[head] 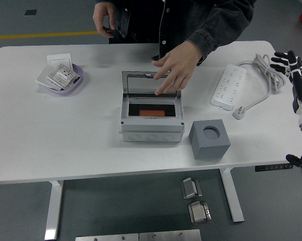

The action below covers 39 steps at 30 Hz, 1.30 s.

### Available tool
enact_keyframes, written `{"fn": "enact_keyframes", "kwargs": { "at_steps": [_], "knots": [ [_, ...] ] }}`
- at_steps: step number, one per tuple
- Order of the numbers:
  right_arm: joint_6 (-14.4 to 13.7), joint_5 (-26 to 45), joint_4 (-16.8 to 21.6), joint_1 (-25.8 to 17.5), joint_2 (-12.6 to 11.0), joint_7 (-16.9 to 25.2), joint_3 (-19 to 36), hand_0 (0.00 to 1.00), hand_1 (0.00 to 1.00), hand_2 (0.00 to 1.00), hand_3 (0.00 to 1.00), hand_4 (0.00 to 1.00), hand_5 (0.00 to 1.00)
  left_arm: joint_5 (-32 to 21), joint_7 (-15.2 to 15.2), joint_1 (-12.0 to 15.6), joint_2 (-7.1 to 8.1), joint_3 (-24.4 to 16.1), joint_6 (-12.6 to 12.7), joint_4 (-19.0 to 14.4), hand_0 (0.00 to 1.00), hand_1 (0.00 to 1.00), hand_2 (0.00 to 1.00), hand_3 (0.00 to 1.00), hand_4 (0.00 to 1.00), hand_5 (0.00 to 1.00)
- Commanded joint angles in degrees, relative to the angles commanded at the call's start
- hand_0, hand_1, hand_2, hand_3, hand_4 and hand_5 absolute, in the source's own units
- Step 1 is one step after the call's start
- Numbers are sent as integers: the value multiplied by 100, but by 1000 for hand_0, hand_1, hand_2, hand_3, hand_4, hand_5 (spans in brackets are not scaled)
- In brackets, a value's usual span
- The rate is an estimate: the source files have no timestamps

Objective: Pick up the cylinder from the cube,place it in the box,flap close box

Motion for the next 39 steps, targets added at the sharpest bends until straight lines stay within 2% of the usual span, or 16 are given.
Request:
{"fn": "enact_keyframes", "kwargs": {
  "at_steps": [39],
  "knots": [
    [-16, -3, 50, 113, -95, 19, 94, 801, 686, 708, 699, 998, 998, 77, 29, -61, -121, -26, 2, 0, 633, 612, 570, 593, 668, 288]
  ]
}}
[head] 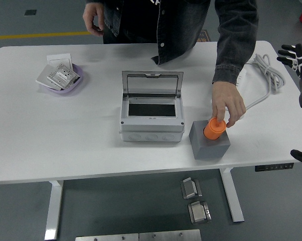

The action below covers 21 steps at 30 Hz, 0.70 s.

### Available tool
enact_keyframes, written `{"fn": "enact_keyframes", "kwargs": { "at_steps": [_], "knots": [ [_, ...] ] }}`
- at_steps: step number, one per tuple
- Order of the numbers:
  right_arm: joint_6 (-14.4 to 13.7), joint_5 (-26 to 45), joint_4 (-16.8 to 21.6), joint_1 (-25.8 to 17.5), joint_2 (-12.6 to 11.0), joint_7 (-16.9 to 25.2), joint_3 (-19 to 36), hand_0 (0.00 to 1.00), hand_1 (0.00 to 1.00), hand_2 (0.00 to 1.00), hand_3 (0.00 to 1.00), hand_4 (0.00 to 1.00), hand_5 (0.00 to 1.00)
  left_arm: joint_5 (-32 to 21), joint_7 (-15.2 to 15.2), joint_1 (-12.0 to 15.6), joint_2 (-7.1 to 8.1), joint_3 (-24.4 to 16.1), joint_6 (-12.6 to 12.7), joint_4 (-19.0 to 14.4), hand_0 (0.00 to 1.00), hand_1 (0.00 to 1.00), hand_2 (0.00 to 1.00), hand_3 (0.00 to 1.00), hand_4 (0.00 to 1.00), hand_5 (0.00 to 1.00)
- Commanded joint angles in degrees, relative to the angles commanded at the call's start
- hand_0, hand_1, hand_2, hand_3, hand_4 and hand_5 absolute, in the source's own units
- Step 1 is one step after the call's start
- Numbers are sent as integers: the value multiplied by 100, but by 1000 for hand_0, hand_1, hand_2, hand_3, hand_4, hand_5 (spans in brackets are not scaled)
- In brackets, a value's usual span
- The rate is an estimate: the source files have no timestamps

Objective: Pick up the cylinder from the cube,place it in the box,flap close box

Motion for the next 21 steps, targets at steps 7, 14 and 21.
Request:
{"fn": "enact_keyframes", "kwargs": {
  "at_steps": [7, 14, 21],
  "knots": [
    [-33, 49, 19, -92, 9, 33, 41, 801, 687, 708, 698, 998, 998, 89, 25, 32, -44, -49, -9, 0, 633, 612, 570, 594, 669, 289],
    [-272, 218, 35, -165, 238, 306, 79, 801, 686, 708, 698, 998, 998, 134, 45, 14, -57, -99, -6, 0, 633, 612, 571, 594, 668, 289],
    [-570, 440, 16, -235, 506, 765, -181, 770, 716, 746, 775, 998, 784, 103, 33, -21, 5, -107, 14, 0, 633, 612, 570, 593, 668, 289]
  ]
}}
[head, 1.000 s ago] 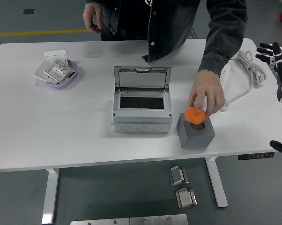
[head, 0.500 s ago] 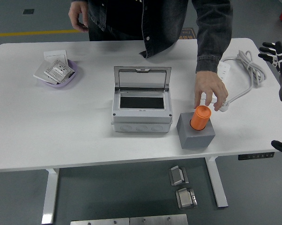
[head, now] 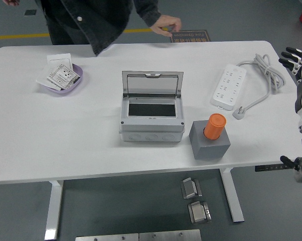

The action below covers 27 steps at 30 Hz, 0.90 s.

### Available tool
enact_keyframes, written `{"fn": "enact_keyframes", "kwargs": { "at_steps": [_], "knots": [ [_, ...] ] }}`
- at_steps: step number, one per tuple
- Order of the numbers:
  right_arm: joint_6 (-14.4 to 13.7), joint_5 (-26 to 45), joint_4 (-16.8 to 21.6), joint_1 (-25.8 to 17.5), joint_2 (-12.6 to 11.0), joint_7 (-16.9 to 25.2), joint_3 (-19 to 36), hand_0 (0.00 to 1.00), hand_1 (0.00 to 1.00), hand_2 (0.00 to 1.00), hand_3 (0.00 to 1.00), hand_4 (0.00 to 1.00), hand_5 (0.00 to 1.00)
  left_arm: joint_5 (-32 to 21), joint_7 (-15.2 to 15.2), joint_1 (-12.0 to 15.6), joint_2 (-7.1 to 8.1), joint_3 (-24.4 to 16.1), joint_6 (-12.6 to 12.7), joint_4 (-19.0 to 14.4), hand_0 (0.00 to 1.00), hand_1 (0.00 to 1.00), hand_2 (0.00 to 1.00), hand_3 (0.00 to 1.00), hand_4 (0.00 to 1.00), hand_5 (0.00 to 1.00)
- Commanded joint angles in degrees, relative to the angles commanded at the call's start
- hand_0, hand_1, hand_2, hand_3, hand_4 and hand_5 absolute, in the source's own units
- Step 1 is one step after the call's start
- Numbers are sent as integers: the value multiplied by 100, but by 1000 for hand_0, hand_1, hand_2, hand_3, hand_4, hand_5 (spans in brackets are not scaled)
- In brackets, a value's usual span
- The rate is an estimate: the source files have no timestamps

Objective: Pick up the cylinder from the cube,place it in the box,flap close box

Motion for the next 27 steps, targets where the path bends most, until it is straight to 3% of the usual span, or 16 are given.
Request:
{"fn": "enact_keyframes", "kwargs": {
  "at_steps": [5, 6, 11, 12, 17, 18, 27],
  "knots": [
    [-414, 133, -188, 16, 224, 427, -193, 770, 716, 746, 775, 998, 784, -37, 1, -2, 8, 40, 4, 0, 633, 612, 570, 593, 668, 289],
    [-519, 164, -263, 16, 269, 531, -257, 706, 732, 771, 890, 966, 429, -35, 11, 1, 7, 39, 5, 0, 633, 612, 570, 593, 669, 289],
    [-771, 173, -484, -21, 414, 809, -425, 706, 732, 771, 890, 966, 429, -32, 36, 12, 11, 32, 10, 0, 633, 612, 570, 593, 669, 289],
    [-803, 152, -523, -30, 439, 843, -457, 730, 748, 802, 899, 873, 201, -35, 39, 15, 16, 33, 11, 0, 633, 612, 571, 593, 668, 288],
    [-837, 82, -674, -53, 500, 907, -631, 730, 748, 802, 899, 873, 201, -58, 45, 19, 42, 30, 19, 0, 633, 612, 571, 593, 668, 288],
    [-829, 62, -690, -55, 505, 904, -668, 759, 760, 809, 886, 848, 144, -60, 47, 18, 46, 28, 19, 0, 633, 612, 570, 593, 668, 288],
    [-697, -140, -660, -80, 436, 721, -1029, 769, 761, 798, 859, 870, 169, -69, 59, 9, 62, -3, 17, 0, 633, 613, 571, 594, 668, 288]
  ]
}}
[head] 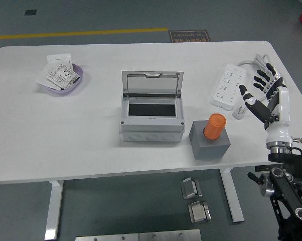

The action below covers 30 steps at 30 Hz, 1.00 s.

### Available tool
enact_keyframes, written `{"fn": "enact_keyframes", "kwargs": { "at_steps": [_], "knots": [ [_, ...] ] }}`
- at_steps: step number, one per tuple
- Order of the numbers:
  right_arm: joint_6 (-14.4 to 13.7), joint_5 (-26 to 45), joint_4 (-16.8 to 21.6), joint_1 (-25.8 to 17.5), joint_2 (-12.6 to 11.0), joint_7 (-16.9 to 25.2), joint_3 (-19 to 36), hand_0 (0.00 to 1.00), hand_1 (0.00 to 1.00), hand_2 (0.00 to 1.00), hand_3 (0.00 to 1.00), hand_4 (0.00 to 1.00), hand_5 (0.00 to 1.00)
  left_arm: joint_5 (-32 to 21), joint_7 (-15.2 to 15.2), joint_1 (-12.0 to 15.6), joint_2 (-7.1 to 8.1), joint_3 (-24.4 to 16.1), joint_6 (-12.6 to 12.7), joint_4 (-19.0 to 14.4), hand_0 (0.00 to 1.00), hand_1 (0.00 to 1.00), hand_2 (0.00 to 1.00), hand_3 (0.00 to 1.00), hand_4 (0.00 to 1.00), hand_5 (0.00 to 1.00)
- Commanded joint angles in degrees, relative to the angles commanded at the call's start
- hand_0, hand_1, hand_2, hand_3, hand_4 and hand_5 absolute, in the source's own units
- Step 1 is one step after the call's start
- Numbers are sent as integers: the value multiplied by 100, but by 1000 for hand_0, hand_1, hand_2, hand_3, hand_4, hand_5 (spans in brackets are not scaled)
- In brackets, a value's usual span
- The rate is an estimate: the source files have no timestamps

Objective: Pick up the cylinder from the cube,place it in the box,flap close box

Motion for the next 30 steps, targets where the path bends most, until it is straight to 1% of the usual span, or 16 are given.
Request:
{"fn": "enact_keyframes", "kwargs": {
  "at_steps": [2, 3, 8, 9, 14, 15, 20, 21, 30],
  "knots": [
    [20, -11, -9, -10, -7, -14, -67, 769, 761, 798, 859, 870, 169, 6, 5, 1, 3, -15, 0, 0, 633, 613, 571, 594, 668, 288],
    [31, -13, -13, -15, -9, -16, -97, 814, 804, 817, 863, 890, 210, 7, 8, 1, 3, -20, 0, 0, 633, 612, 570, 593, 668, 288],
    [70, 30, -11, -49, -32, 14, -229, 814, 804, 817, 863, 890, 210, 9, 16, 1, -9, -20, -4, 0, 633, 612, 570, 593, 668, 288],
    [75, 45, -6, -60, -36, 25, -255, 814, 804, 805, 827, 913, 260, 8, 16, 0, -10, -20, -3, 0, 633, 613, 570, 594, 668, 289],
    [90, 116, -15, -91, -51, 78, -421, 814, 804, 805, 827, 913, 260, 6, 24, -1, -10, -13, -2, 0, 633, 613, 570, 594, 668, 289],
    [92, 129, -29, -93, -54, 85, -457, 772, 752, 712, 757, 922, 275, 9, 28, -1, -10, -14, -2, 0, 633, 613, 571, 594, 668, 289],
    [106, 172, -168, -77, -56, 112, -645, 772, 752, 712, 757, 922, 275, 26, 43, -6, -14, -20, -1, 0, 633, 613, 571, 594, 668, 289],
    [108, 169, -212, -67, -52, 115, -682, 747, 716, 670, 704, 929, 281, 25, 44, -6, -17, -18, -3, 0, 633, 613, 571, 594, 668, 288],
    [105, 203, -569, 66, -16, 172, -1002, 740, 699, 659, 691, 934, 292, 30, 51, -4, -26, -13, -6, 0, 633, 613, 571, 594, 668, 288]
  ]
}}
